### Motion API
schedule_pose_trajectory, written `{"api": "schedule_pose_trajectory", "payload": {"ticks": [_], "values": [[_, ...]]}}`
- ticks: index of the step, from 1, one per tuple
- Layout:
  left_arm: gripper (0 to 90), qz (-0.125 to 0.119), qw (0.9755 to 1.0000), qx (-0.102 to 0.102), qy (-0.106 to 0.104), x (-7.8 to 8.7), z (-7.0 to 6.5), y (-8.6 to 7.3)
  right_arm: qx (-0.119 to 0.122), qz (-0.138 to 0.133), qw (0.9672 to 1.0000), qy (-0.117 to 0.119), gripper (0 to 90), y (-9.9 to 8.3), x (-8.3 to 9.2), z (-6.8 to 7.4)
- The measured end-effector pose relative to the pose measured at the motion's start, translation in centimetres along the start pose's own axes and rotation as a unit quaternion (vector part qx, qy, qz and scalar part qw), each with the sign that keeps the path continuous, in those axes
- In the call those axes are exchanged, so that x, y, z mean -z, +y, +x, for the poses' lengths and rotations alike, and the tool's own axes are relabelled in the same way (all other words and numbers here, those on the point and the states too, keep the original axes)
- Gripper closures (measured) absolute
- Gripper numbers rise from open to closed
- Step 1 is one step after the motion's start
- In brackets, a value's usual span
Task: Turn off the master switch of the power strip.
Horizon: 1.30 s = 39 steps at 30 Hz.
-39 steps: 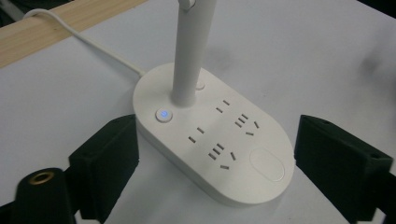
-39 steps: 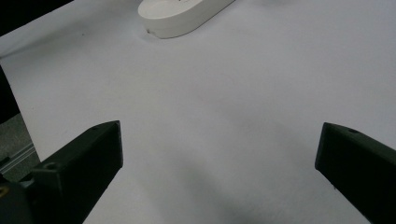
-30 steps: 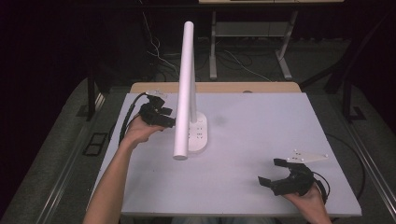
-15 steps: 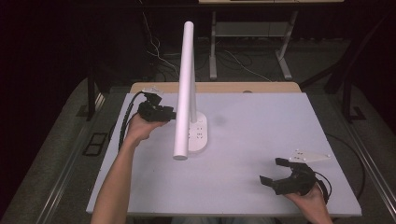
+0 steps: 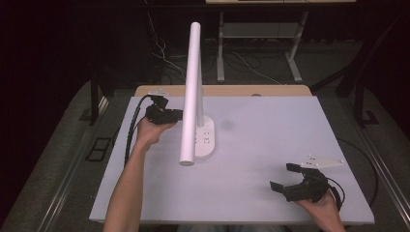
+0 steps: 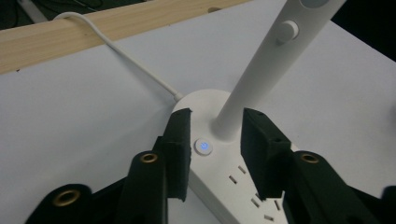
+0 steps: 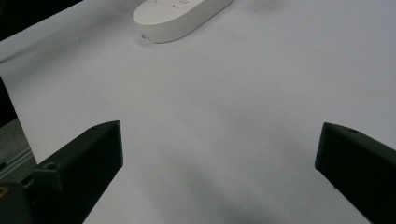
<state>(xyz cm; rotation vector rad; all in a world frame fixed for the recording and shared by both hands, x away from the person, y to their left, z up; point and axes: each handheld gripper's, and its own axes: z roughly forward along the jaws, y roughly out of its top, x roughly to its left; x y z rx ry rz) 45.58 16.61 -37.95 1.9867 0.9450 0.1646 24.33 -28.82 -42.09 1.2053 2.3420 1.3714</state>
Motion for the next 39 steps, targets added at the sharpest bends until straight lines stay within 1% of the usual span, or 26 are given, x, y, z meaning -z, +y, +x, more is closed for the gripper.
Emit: {"api": "schedule_pose_trajectory", "payload": {"ticks": [2,5,6,7,8,9,10,13,14,15,16,19,20,21,26,27,29,31,32,37,39], "values": [[70.6,-0.001,1.0000,0.007,0.003,-0.3,0.0,-0.1,-0.003,-0.002,1.0000,-0.001,0.2,0.0,0.1,-0.1],[75.1,0.003,0.9999,0.007,0.006,-0.7,0.1,-0.2,-0.001,-0.004,1.0000,-0.003,0.2,0.0,0.2,-0.2],[75.1,0.004,0.9999,0.009,0.007,-0.9,0.2,-0.2,-0.001,-0.004,1.0000,-0.003,0.2,0.0,0.2,-0.2],[78.2,0.005,0.9999,0.011,0.008,-1.0,0.2,-0.3,-0.003,-0.003,1.0000,-0.003,0.2,0.0,0.2,-0.2],[78.2,0.005,0.9999,0.013,0.009,-1.1,0.3,-0.3,-0.003,-0.003,1.0000,-0.003,0.2,0.0,0.2,-0.2],[81.4,0.006,0.9998,0.014,0.010,-1.2,0.3,-0.4,-0.005,-0.004,1.0000,-0.003,0.2,0.0,0.2,-0.2],[82.7,0.008,0.9998,0.016,0.011,-1.3,0.4,-0.4,-0.005,-0.003,1.0000,-0.003,0.2,0.0,0.3,-0.2],[84.7,0.007,0.9997,0.019,0.015,-1.6,0.3,-0.5,-0.005,-0.003,1.0000,-0.003,0.2,0.0,0.3,-0.2],[85.5,0.009,0.9997,0.020,0.012,-1.7,0.3,-0.5,-0.005,-0.003,1.0000,-0.003,0.2,0.0,0.2,-0.2],[86.1,0.010,0.9996,0.021,0.017,-1.8,0.3,-0.5,-0.003,-0.003,1.0000,-0.003,0.2,0.0,0.2,-0.2],[86.9,0.012,0.9997,0.019,0.014,-2.0,0.3,-0.5,-0.003,-0.002,1.0000,-0.003,0.2,0.0,0.2,-0.2],[89.4,0.015,0.9996,0.020,0.015,-2.4,0.2,-0.7,-0.002,-0.002,1.0000,-0.003,0.2,-0.1,0.2,-0.2],[89.5,0.017,0.9996,0.018,0.013,-2.5,0.2,-0.7,-0.003,-0.002,1.0000,-0.003,0.2,-0.1,0.3,-0.2],[89.6,0.016,0.9996,0.021,0.013,-2.7,0.1,-0.7,-0.003,-0.003,1.0000,-0.003,0.2,-0.1,0.3,-0.2],[89.7,0.013,0.9996,0.022,0.012,-3.0,0.1,-0.8,-0.004,-0.002,1.0000,-0.004,0.2,-0.1,0.4,-0.3],[89.7,0.013,0.9995,0.025,0.012,-3.1,0.0,-0.8,-0.004,-0.002,1.0000,-0.004,0.2,-0.1,0.4,-0.3],[89.7,0.014,0.9996,0.022,0.013,-3.3,0.1,-0.9,-0.004,-0.002,1.0000,-0.004,0.2,-0.1,0.4,-0.3],[89.7,0.014,0.9995,0.026,0.013,-3.5,0.1,-1.0,-0.003,-0.003,1.0000,-0.004,0.2,-0.1,0.4,-0.3],[89.7,0.017,0.9993,0.030,0.015,-3.6,0.1,-1.0,-0.003,-0.003,1.0000,-0.004,0.2,-0.1,0.5,-0.2],[89.8,0.023,0.9993,0.027,0.012,-4.2,0.0,-1.2,-0.004,-0.002,1.0000,-0.003,0.2,-0.2,0.4,-0.3],[89.7,0.021,0.9991,0.035,0.009,-4.4,-0.1,-1.3,-0.003,0.000,1.0000,-0.002,0.2,-0.2,0.4,-0.3]]}}
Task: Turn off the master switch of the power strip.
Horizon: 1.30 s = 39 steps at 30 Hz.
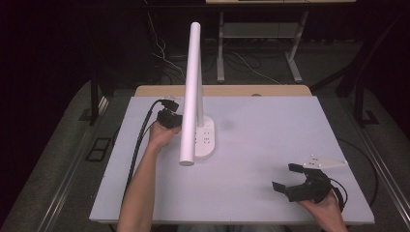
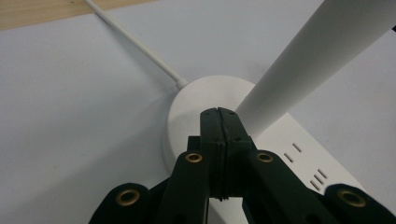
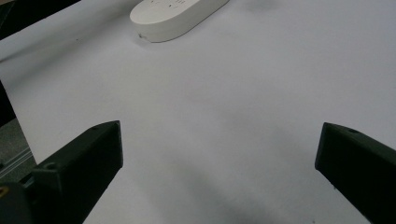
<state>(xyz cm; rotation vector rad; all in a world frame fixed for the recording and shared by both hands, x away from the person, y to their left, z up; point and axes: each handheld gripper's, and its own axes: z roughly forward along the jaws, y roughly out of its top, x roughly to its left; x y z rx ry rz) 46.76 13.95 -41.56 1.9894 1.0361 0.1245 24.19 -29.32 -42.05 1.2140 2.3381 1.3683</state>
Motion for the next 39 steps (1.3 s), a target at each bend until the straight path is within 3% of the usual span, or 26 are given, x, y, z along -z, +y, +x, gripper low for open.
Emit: {"api": "schedule_pose_trajectory", "payload": {"ticks": [13,16,22,27,32,34,37,39], "values": [[89.8,0.020,0.9997,-0.012,0.006,-0.8,-0.1,-0.3,0.002,0.003,1.0000,0.002,0.2,0.0,-0.1,0.1],[89.8,0.018,0.9998,-0.005,0.010,-0.9,-0.2,-0.5,0.003,0.004,1.0000,0.001,0.2,0.0,-0.1,0.1],[90.0,0.015,0.9998,-0.008,0.011,-1.0,-0.2,-0.7,0.004,0.005,1.0000,0.002,0.2,0.0,-0.2,0.2],[90.0,-0.006,0.9993,0.036,0.004,-1.0,0.2,-1.3,0.006,0.003,1.0000,0.002,0.2,0.0,-0.1,0.2],[90.0,-0.001,0.9992,0.033,0.023,-1.1,-0.3,-1.0,0.009,0.003,1.0000,0.003,0.2,0.1,-0.2,0.3],[90.0,0.008,0.9990,0.043,0.005,-1.1,-0.2,-1.0,0.011,0.002,0.9999,0.003,0.2,0.1,-0.2,0.4],[90.0,0.012,0.9994,0.030,0.007,-1.1,-0.4,-0.9,0.011,0.002,0.9999,0.003,0.2,0.1,-0.2,0.4],[90.0,0.013,0.9993,0.033,0.006,-1.1,-0.4,-0.9,0.011,0.003,0.9999,0.002,0.2,0.1,-0.2,0.4]]}}
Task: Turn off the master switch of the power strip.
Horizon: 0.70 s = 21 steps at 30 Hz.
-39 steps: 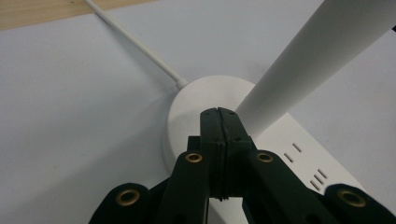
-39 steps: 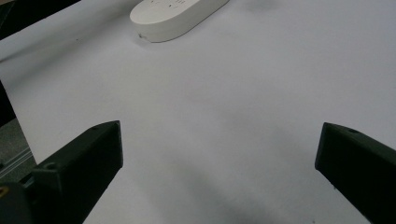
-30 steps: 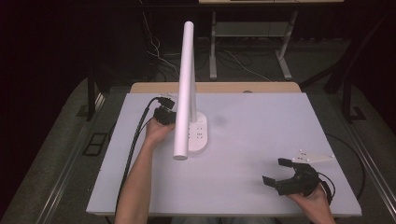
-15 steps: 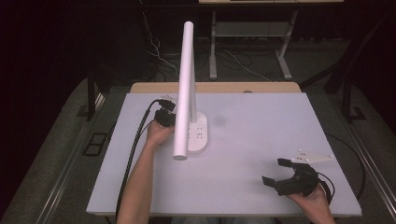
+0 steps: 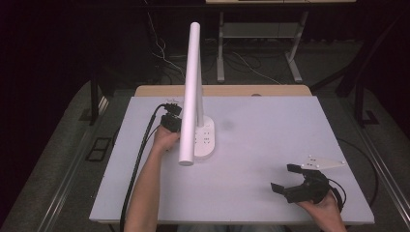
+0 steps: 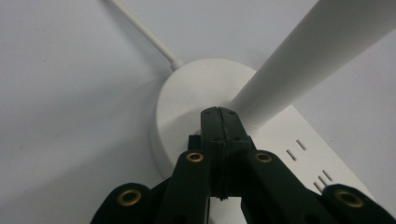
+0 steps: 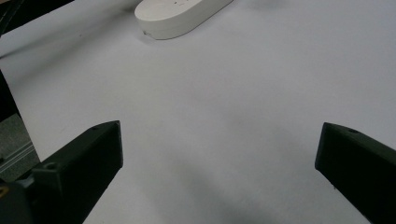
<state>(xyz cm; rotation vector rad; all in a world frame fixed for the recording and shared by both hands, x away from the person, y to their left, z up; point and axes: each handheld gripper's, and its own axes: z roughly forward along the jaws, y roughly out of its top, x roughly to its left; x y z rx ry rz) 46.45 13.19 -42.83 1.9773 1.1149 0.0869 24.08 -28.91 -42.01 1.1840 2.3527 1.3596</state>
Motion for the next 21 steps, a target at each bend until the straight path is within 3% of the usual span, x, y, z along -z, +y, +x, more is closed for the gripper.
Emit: {"api": "schedule_pose_trajectory", "payload": {"ticks": [11,15,17,21], "values": [[90.0,0.002,0.9997,0.023,0.001,-0.11,-0.03,0.07,0.000,-0.001,1.0000,0.001,0.2,0.01,0.03,0.12],[90.0,-0.002,0.9995,0.021,0.022,-0.57,-0.48,0.28,0.001,0.000,1.0000,0.001,0.2,-0.01,0.06,0.19],[90.0,-0.004,0.9992,0.036,0.015,-0.56,-0.32,0.25,0.001,0.001,1.0000,0.001,0.2,-0.01,0.05,0.24],[90.0,-0.005,0.9994,0.031,0.012,-0.53,-0.27,0.22,0.000,0.000,1.0000,0.002,0.2,-0.03,0.06,0.11]]}}
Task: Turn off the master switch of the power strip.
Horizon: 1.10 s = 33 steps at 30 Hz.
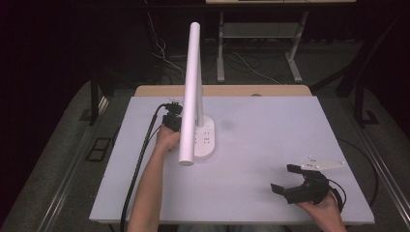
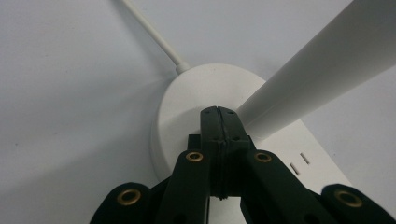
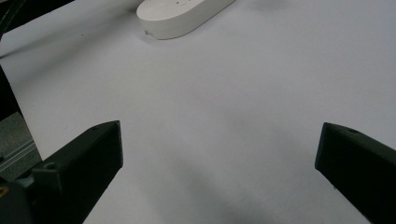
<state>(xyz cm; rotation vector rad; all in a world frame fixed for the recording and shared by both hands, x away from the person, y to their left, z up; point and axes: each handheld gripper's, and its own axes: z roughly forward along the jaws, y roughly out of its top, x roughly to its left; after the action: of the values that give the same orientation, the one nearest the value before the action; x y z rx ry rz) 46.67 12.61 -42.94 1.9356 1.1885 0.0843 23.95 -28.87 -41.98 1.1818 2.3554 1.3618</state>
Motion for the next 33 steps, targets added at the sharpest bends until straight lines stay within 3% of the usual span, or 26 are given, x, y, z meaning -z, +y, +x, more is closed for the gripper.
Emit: {"api": "schedule_pose_trajectory", "payload": {"ticks": [3,6,8,12,17,33], "values": [[90.0,-0.005,0.9999,-0.009,-0.002,0.0,0.0,0.0,0.000,0.000,1.0000,-0.002,0.2,0.0,-0.1,-0.2],[90.0,-0.014,0.9998,-0.003,-0.013,0.1,0.3,0.1,0.000,0.001,1.0000,-0.001,0.2,0.0,-0.1,-0.2],[90.0,-0.009,0.9999,-0.009,0.002,0.3,0.3,0.3,-0.002,0.003,1.0000,0.000,0.2,0.0,-0.2,-0.2],[90.0,-0.006,1.0000,-0.003,0.000,0.6,0.6,0.2,-0.002,0.007,1.0000,0.001,0.2,0.0,-0.4,-0.2],[89.9,-0.015,0.9996,-0.022,0.012,1.1,0.5,0.4,-0.001,0.008,1.0000,0.000,0.2,0.0,-0.5,-0.3],[85.5,-0.044,0.9977,-0.049,0.016,5.2,0.3,1.3,-0.005,0.012,0.9999,-0.001,0.2,0.0,-0.7,-0.4]]}}
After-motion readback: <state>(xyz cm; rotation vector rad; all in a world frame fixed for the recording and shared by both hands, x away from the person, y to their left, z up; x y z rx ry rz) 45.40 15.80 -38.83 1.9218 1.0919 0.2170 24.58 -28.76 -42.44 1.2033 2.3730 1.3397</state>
